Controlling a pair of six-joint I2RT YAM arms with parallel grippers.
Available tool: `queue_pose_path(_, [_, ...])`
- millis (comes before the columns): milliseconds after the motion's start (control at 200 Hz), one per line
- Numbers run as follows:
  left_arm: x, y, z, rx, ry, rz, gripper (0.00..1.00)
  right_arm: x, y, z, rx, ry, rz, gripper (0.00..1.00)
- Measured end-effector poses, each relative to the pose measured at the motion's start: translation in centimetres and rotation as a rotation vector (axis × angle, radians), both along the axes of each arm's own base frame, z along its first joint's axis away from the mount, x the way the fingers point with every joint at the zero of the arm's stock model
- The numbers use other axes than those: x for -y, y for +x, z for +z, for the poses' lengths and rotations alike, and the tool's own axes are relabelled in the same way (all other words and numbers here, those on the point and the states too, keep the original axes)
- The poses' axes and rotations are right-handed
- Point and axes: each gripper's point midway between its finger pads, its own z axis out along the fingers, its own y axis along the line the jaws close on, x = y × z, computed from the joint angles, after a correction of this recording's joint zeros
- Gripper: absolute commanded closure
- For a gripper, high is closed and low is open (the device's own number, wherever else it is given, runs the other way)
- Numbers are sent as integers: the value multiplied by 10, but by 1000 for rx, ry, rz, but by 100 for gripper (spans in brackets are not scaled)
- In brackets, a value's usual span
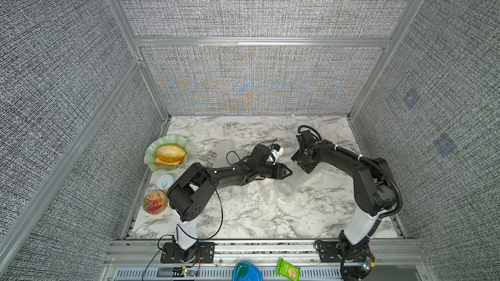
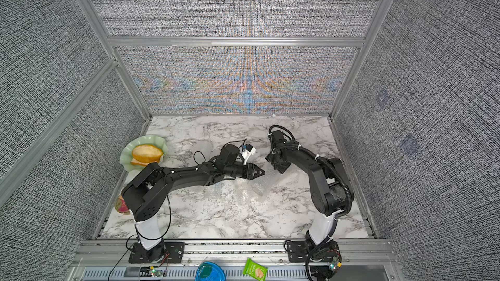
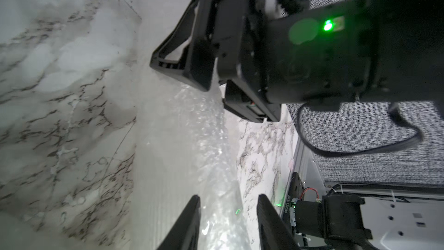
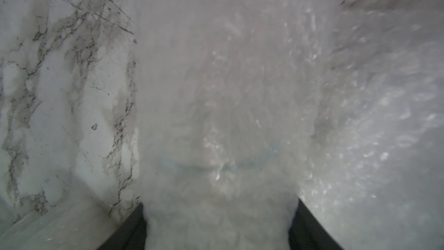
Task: Unwrap the vase from the bubble wrap
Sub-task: Unwrap the bubble wrap at the center of the board.
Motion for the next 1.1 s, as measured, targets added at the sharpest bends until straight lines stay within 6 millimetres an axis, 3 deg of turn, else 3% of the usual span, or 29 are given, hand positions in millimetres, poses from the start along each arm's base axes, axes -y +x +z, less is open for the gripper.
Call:
queue_pose_path(405, [1, -1, -4, -20, -12, 2, 73, 0, 0, 0, 3, 2, -2, 35])
queue_pose_path(580, [2, 0, -12, -33, -4, 7, 100, 0, 0, 0, 5, 4, -3, 35])
queue_pose_path(810, [7, 7, 0, -9, -32, 24, 100, 0, 0, 0, 10, 8, -11, 35])
queue_pose_path(1101, [8, -8, 18, 66, -75, -1, 100, -1, 0, 1, 7, 31, -46, 35])
